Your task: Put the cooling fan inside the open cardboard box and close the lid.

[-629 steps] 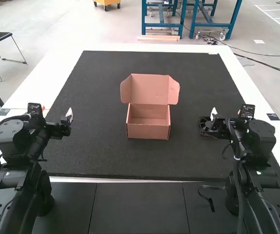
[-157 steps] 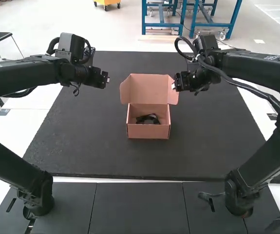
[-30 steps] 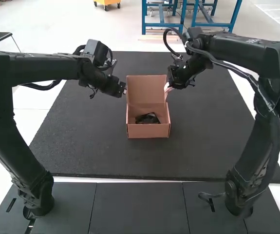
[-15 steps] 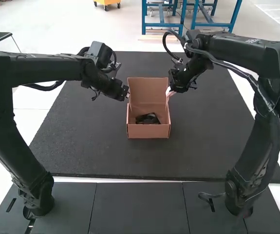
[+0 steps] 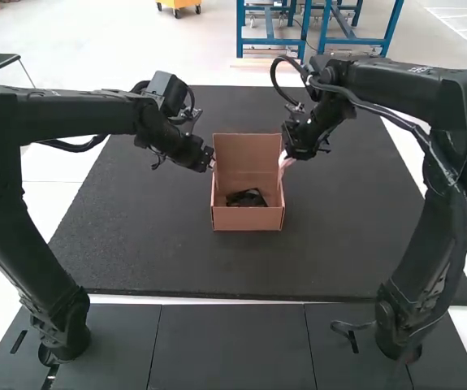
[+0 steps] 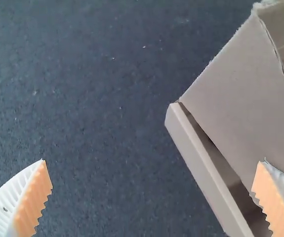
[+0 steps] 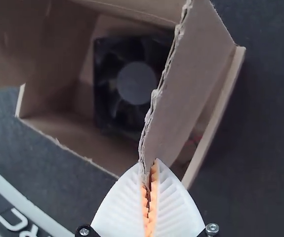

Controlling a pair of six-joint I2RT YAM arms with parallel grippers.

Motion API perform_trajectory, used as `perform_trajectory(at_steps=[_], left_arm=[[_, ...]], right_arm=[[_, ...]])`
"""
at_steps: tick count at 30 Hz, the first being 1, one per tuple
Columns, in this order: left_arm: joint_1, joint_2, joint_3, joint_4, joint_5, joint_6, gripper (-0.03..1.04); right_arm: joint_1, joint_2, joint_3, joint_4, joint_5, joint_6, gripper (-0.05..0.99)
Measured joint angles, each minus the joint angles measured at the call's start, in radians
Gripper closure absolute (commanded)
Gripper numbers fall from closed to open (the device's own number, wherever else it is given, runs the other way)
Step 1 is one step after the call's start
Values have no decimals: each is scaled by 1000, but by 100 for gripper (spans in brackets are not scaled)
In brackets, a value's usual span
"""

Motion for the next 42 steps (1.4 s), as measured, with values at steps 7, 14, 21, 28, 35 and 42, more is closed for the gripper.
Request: perform_trajectory(at_steps=[7,14,21,28,35,42], left_arm=[[0,0,0,-21,0,0,5],[-1,0,0,-37,0,0,5],[-21,0,-12,-71,0,0,5],[-21,0,-36,-98,1,0,5],[-3,-8,-40,-124,-2,5,5],[98,-71,-34,-50,-38,4,5]], right_arm=[[0,0,-23,-21,14,-31,95],[0,0,-43,-36,23,-57,95],[4,0,-72,-54,31,-82,95],[4,0,-93,-53,31,-89,95],[6,0,-83,-60,34,-90,33],[6,0,14,-123,33,-90,20]])
